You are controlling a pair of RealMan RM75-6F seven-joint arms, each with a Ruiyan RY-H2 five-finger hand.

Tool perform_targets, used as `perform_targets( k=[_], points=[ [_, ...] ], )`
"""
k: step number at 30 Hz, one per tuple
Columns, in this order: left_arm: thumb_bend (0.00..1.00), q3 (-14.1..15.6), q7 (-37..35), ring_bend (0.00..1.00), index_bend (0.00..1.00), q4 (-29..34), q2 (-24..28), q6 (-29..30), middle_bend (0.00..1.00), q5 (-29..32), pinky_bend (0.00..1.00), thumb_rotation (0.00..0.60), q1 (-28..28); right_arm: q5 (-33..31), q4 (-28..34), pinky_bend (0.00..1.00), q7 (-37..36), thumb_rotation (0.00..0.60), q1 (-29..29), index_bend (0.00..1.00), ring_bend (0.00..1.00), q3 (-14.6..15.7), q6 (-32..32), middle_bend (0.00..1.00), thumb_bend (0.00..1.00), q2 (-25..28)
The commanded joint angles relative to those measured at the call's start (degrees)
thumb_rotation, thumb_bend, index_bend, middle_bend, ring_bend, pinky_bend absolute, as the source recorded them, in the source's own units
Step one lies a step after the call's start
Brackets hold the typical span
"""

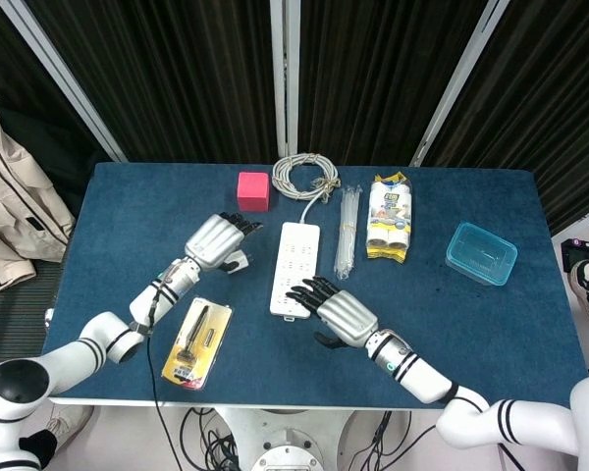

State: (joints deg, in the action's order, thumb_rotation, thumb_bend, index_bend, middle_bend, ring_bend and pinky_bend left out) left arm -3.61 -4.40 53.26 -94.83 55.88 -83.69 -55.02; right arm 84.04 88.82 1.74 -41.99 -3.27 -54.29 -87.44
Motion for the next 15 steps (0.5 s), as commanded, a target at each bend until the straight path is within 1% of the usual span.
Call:
perform_targets(
  k=[1, 5, 8, 11, 15],
  points=[
    [0.14, -1.46, 2.22, 0.25, 0.18, 6.53, 4.64, 4.72, 0.33, 3.20, 0.39, 0.600, 5.20, 1.53, 4.17, 0.00, 0.84, 0.600, 3.35, 0.00, 0.00, 0.46, -5.23, 0.07, 0.33, 6.20],
    [0.13, -1.76, 3.78, 0.25, 0.18, 14.71, 10.82, 10.64, 0.33, 6.44, 0.38, 0.600, 12.00, 1.84, 7.72, 0.00, 1.42, 0.600, 7.65, 0.00, 0.00, 1.69, -10.56, 0.07, 0.33, 13.64],
    [0.13, -1.20, 6.06, 0.24, 0.18, 20.26, 15.76, 14.68, 0.32, 8.94, 0.36, 0.600, 17.37, 1.87, 9.54, 0.00, 1.18, 0.600, 11.63, 0.00, 0.00, 2.94, -15.08, 0.07, 0.33, 18.71],
    [0.13, -0.18, 9.50, 0.21, 0.18, 25.29, 20.36, 18.38, 0.30, 11.38, 0.31, 0.600, 22.48, 2.29, 10.82, 0.00, -0.66, 0.600, 15.80, 0.00, 0.00, 4.25, -19.81, 0.07, 0.33, 22.66],
    [0.13, 1.36, 12.48, 0.17, 0.18, 31.60, 24.98, 22.68, 0.26, 13.56, 0.24, 0.600, 28.41, 3.01, 11.07, 0.00, -2.56, 0.600, 21.07, 0.00, 0.00, 5.99, -25.45, 0.08, 0.33, 25.51]
  ],
)
